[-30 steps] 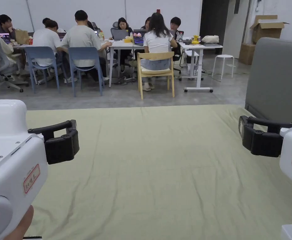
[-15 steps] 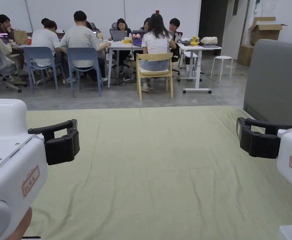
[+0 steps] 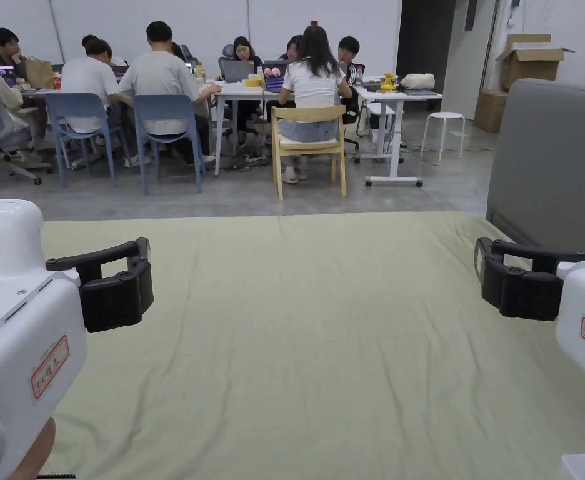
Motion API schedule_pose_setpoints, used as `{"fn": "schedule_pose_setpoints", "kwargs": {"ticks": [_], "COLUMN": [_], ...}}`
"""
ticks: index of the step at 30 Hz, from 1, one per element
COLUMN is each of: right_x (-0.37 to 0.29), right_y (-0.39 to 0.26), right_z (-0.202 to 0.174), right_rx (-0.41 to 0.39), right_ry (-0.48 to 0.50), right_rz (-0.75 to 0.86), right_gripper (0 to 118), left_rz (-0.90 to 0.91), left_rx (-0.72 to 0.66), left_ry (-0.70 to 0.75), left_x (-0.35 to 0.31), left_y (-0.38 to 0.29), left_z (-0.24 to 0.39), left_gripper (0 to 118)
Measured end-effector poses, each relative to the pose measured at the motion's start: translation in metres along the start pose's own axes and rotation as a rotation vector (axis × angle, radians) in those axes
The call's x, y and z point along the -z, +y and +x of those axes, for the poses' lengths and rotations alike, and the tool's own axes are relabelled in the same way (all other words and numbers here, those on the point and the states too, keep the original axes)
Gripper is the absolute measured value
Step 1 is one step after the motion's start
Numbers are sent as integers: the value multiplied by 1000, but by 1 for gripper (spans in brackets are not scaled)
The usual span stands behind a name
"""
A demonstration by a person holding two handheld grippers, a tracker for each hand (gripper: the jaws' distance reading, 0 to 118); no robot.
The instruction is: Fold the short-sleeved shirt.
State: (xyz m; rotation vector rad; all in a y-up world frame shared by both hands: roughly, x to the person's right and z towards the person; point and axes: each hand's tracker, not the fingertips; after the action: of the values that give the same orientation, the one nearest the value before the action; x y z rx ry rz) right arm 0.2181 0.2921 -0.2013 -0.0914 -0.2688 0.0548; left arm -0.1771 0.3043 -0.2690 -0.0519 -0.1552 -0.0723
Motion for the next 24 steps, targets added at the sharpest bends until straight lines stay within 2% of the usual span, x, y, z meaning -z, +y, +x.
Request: {"fn": "schedule_pose_setpoints", "kwargs": {"ticks": [21, 24], "right_x": [-3, 3], "right_y": [0, -1], "right_z": [-4, -4], "right_rx": [-22, -26], "right_ry": [7, 40], "right_rz": [24, -18], "right_gripper": [118, 118], "left_rz": [5, 8], "left_rx": [-12, -15], "left_ry": [-3, 2], "left_x": [0, 1], "left_y": [-1, -1], "left_z": [1, 0], "left_gripper": [111, 111]}}
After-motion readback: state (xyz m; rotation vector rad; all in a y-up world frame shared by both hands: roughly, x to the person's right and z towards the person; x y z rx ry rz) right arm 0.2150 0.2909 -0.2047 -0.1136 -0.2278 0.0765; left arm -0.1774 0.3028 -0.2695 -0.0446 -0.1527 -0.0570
